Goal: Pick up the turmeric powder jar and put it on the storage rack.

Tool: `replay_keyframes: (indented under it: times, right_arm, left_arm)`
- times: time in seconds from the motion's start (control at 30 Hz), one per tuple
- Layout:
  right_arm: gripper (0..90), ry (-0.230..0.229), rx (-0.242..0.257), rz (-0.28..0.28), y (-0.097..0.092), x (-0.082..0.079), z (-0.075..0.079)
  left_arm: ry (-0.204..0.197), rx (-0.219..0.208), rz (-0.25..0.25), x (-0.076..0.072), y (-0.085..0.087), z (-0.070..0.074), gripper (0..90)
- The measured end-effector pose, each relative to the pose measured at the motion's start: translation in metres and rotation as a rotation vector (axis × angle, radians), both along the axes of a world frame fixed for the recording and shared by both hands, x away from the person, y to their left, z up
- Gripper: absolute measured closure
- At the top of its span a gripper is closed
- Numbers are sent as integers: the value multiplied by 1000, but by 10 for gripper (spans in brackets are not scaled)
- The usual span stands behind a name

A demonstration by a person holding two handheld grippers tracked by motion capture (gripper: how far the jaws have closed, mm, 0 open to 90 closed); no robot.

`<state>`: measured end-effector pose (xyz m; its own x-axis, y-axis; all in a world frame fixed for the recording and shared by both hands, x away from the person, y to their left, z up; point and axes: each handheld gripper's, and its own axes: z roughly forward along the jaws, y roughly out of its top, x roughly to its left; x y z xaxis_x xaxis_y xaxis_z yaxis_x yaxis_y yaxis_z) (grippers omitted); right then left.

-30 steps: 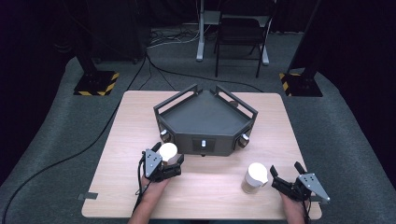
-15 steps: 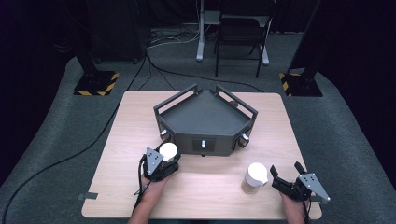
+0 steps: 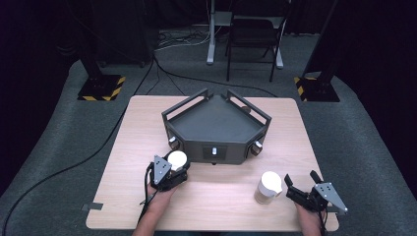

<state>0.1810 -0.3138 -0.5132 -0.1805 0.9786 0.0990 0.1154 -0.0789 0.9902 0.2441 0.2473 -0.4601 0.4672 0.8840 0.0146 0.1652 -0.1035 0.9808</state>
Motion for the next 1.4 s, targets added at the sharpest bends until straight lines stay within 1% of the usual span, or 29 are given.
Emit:
replay_keyframes:
  times: [0.17, 0.3, 0.33, 0.47, 0.63, 0.73, 0.87, 0.93, 1.13, 1.27, 1.4]
  right_arm:
    - [0, 0, 0, -1, 0, 0, 0]
    - [0, 0, 0, 0, 0, 0, 0]
    - [0, 0, 0, 0, 0, 0, 0]
    - [0, 0, 0, -1, 0, 0, 0]
    - [0, 0, 1, 0, 0, 0, 0]
    - [0, 0, -1, 0, 0, 0, 0]
    - [0, 1, -2, 2, 0, 0, 0]
    - [0, 1, -2, 2, 0, 0, 0]
    - [0, 2, 0, 2, 0, 0, 0]
    - [0, 2, -1, 2, 0, 0, 0]
    - [0, 3, 0, 2, 0, 0, 0]
  left_arm:
    - [1, -4, -36, 2, 7, 2, 308]
    - [-3, 2, -65, 3, 10, 7, 308]
    - [-5, -3, -71, 3, 10, 8, 308]
    - [-15, 2, -114, 4, 12, 14, 308]
    - [-15, -5, -187, 9, 17, 25, 308]
    - [-24, -3, -224, 11, 17, 30, 308]
    - [-37, -7, -238, 11, 14, 35, 308]
    - [-40, -2, -243, 12, 12, 38, 308]
    - [-44, -2, -259, 16, 10, 44, 308]
    - [-41, -13, -273, 20, 10, 49, 308]
    - [-52, -14, -285, 22, 7, 55, 308]
